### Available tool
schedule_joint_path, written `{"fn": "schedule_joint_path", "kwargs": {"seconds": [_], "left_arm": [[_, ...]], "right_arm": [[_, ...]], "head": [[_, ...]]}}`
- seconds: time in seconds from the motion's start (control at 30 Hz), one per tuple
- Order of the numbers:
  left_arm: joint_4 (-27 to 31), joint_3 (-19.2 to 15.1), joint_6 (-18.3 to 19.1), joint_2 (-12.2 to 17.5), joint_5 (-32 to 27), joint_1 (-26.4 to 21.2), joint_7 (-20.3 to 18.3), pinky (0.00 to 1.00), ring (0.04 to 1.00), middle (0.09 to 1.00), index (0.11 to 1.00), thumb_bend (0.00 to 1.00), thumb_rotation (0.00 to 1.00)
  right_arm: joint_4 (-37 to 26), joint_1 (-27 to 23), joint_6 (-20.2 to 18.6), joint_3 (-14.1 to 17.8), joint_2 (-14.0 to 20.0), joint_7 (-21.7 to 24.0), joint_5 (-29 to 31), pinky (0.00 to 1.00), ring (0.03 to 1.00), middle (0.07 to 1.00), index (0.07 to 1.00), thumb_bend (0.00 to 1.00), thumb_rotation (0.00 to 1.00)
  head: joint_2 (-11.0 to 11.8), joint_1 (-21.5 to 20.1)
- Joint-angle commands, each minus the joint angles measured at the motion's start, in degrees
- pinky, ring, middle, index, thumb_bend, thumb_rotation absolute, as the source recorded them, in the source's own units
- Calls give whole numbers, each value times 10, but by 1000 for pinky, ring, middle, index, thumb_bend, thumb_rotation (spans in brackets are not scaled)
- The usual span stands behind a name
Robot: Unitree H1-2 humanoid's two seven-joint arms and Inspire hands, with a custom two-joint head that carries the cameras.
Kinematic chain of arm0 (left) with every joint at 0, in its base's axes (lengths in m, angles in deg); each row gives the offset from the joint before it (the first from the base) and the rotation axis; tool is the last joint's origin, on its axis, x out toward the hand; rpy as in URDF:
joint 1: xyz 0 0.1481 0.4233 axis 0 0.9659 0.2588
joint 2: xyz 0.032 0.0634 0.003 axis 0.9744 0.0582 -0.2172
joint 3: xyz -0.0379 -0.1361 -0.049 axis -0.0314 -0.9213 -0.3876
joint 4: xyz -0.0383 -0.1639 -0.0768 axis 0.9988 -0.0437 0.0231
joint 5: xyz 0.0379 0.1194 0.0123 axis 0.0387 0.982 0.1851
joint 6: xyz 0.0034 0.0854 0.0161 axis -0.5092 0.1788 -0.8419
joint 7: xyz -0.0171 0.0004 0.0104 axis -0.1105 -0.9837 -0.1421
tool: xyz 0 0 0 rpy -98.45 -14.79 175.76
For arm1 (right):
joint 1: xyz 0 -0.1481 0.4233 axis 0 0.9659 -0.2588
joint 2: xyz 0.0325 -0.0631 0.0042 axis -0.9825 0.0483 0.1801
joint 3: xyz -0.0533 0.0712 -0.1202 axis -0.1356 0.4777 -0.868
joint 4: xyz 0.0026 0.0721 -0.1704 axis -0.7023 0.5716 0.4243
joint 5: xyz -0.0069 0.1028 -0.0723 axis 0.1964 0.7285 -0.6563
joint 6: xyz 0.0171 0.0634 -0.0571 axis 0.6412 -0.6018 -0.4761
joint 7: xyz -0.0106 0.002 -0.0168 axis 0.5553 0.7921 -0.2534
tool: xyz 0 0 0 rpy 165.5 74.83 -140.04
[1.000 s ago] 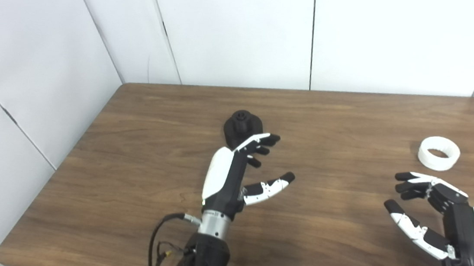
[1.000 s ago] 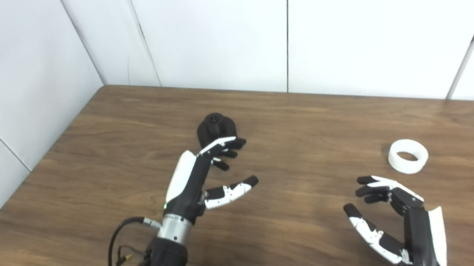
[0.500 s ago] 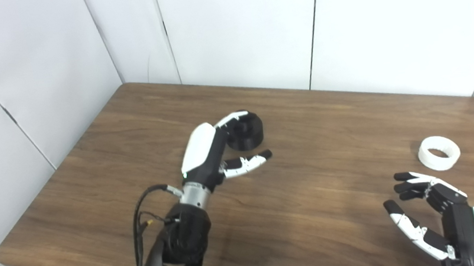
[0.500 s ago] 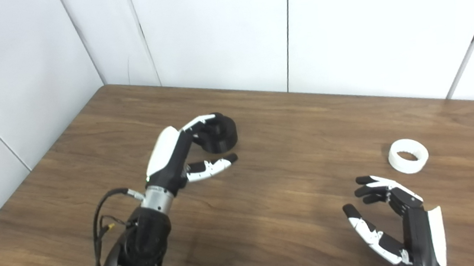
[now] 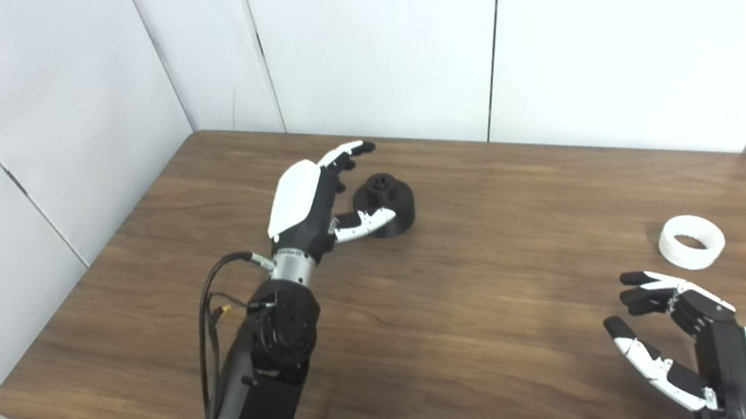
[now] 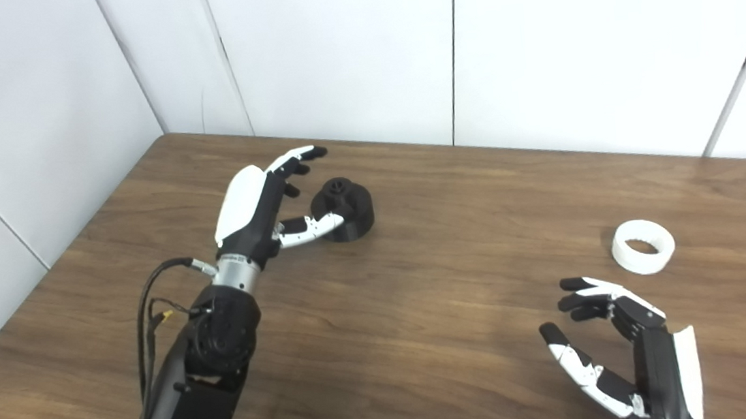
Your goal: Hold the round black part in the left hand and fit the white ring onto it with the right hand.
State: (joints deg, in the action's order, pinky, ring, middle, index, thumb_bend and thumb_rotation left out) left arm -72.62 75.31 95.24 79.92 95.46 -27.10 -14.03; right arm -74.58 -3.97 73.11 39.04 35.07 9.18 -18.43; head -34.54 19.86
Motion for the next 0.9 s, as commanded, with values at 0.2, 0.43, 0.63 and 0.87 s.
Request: {"fn": "schedule_joint_path", "kwargs": {"seconds": [0.2, 0.43, 0.63, 0.87], "left_arm": [[-47, 11, 11, 37, 25, -70, 11, 729, 887, 901, 857, 757, 421], [-95, 34, 30, 56, 39, -101, 1, 852, 952, 945, 884, 860, 482], [-139, 61, 43, 69, 57, -119, 1, 877, 978, 969, 878, 965, 553], [-174, 98, 78, 84, 82, -135, -28, 892, 999, 998, 879, 1000, 599]], "right_arm": [[18, 23, 18, 16, -36, -3, -1, 528, 598, 655, 499, 499, 165], [16, 26, 19, 16, -36, -3, -1, 533, 601, 659, 499, 499, 167], [14, 28, 20, 17, -36, -4, -3, 526, 595, 656, 499, 499, 166], [8, 30, 16, 17, -38, -3, -3, 528, 598, 658, 499, 499, 166]], "head": [[1, -4], [1, -6], [-1, -8], [-4, -10]]}}
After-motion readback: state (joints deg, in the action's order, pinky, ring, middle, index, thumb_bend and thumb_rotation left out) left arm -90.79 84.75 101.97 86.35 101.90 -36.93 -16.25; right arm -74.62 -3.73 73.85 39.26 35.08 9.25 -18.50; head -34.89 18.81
